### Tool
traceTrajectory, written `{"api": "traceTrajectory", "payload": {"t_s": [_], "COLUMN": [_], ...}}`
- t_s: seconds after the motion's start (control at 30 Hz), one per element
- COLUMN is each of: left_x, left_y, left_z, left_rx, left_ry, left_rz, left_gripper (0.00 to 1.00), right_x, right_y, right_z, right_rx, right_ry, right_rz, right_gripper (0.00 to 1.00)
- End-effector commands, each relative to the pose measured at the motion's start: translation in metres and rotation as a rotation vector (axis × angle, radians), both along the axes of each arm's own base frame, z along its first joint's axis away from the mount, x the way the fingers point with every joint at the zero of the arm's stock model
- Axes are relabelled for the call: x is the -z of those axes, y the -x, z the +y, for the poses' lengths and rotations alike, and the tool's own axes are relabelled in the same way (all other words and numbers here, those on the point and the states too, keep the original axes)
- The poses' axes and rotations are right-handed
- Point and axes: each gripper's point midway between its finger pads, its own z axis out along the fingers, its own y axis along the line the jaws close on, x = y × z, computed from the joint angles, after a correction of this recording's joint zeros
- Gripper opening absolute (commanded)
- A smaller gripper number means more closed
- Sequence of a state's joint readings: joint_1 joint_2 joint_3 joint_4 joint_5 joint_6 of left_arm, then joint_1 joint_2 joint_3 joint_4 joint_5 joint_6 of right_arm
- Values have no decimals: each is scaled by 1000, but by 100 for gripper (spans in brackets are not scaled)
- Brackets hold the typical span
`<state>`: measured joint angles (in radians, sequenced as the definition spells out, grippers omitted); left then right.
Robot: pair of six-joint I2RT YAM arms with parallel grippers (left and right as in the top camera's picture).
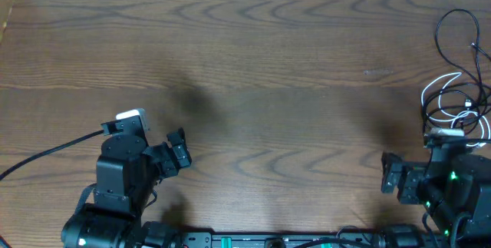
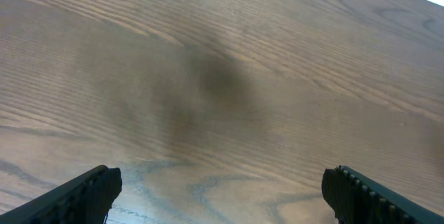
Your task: Untangle cables
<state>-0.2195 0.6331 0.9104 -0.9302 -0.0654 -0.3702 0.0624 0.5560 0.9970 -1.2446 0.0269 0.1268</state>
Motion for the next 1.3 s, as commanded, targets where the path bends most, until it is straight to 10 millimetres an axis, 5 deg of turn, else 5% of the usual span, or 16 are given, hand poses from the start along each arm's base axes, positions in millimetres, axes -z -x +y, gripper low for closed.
{"api": "traceTrajectory", "payload": {"t_s": [0.0,0.23,0.43,0.6,1.27], "left_x": [2,2,2,2,2], "left_y": [0,0,0,0,0], "left_z": [-1,-1,-1,-1,-1], "left_rx": [-2,-2,-2,-2,-2], "left_ry": [6,6,6,6,6], "left_rz": [5,4,4,4,4], "left_gripper": [98,98,98,98,98], "right_x": [5,-6,-52,-68,-28], "right_y": [4,-1,-22,-25,-66], "right_z": [-2,-1,1,1,7], "right_rx": [11,12,-13,-14,-37], "right_ry": [3,-3,-4,-10,20], "right_rz": [22,-50,-407,-649,-1004], "right_gripper": [99,99,99,99,99]}}
